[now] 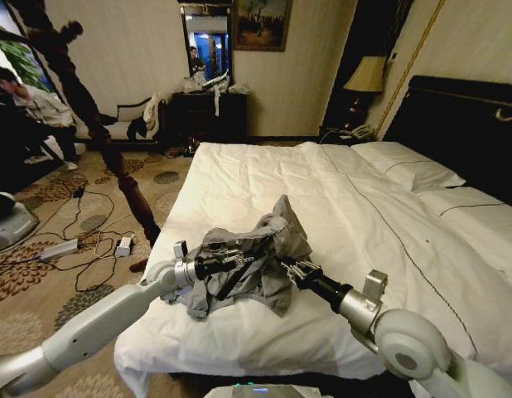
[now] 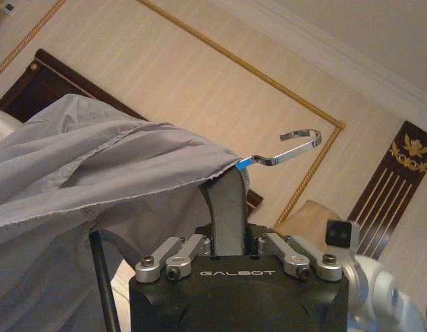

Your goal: Pick up the clothes from the bed and hang them on the clothes hanger.

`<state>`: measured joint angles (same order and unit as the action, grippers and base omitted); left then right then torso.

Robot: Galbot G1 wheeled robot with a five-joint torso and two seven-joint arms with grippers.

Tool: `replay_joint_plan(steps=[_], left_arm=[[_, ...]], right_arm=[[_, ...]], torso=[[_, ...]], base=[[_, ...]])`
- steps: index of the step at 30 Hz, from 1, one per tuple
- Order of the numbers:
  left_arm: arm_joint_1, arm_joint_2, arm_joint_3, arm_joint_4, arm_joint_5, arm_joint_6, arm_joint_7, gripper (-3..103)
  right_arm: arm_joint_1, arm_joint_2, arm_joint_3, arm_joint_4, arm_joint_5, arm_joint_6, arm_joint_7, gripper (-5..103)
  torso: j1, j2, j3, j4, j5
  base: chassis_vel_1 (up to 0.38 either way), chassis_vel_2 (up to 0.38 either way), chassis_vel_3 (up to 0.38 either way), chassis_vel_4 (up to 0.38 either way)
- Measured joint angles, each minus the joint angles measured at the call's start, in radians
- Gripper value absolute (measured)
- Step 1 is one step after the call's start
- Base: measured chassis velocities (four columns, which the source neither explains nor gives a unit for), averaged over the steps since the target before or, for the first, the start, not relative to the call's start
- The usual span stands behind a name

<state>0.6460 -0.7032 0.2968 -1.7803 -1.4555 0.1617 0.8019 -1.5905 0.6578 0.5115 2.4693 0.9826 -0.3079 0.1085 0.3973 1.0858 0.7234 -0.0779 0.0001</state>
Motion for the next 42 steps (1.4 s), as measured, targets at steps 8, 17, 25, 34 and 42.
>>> replay_joint_plan(steps=[8,17,25,34,42], left_arm=[[0.003,0.001,-0.008,-0.013,-0.007,0.002,-0.011,23],[0.005,-0.001,0.018,-0.029,0.000,0.006,-0.023,23],[0.005,-0.006,0.006,-0.016,0.006,0.006,-0.021,23],[-0.016,-0.008,0.027,-0.053,-0.009,0.007,-0.028,23],[-0.091,-0.035,0.117,-0.047,-0.036,0.008,-0.034,23]], right_arm=[[-0.073,-0.008,0.095,-0.092,-0.320,0.093,-0.024,61],[0.045,0.000,0.105,-0.290,-0.566,0.128,0.037,89],[-0.034,0.016,0.115,-0.307,-0.678,0.164,0.000,100],[0.163,0.006,0.103,-0.455,-0.841,0.286,0.073,100],[0.218,0.066,0.064,-0.474,-1.225,0.544,0.069,100]], torso=[[0.000,0.000,0.000,-0.0001,0.0000],[0.000,0.000,0.000,0.0006,0.0003],[0.000,0.000,0.000,-0.0002,-0.0001],[0.000,0.000,0.000,0.0002,0.0000],[0.000,0.000,0.000,0.0002,0.0001]], base=[[0.000,0.000,0.000,0.000],[0.000,0.000,0.000,0.000],[0.000,0.000,0.000,0.000],[0.000,0.000,0.000,0.000],[0.000,0.000,0.000,0.000]])
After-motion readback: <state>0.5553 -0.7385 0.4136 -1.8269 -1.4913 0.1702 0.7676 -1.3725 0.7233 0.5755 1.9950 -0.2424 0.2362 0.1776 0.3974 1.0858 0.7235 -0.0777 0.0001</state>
